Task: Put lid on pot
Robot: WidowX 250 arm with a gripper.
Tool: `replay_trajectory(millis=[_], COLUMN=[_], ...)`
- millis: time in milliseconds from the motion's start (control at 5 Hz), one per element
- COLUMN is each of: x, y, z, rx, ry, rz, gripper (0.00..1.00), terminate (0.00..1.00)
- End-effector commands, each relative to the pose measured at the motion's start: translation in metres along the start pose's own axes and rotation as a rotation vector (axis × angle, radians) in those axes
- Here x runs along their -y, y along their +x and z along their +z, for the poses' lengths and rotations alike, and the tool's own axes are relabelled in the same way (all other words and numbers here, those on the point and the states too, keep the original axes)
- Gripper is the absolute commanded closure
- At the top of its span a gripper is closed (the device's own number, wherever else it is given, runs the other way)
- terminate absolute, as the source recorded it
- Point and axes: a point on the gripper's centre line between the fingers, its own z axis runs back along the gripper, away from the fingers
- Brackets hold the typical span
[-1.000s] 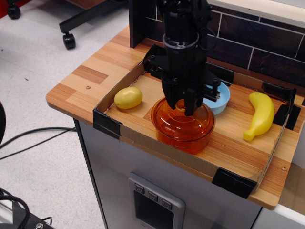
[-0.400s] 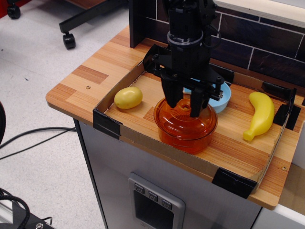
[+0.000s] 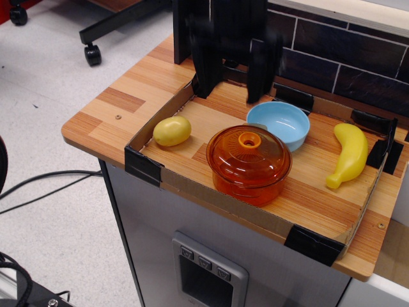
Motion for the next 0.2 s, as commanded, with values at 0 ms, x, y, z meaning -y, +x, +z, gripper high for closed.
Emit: replay_trajectory(millis=[0], x=[-0.023], y=[0.0279], z=[0.054], rx=[0.092], ry=[0.006], rz=[0.051], gripper=[0.0], terminate=[1.0])
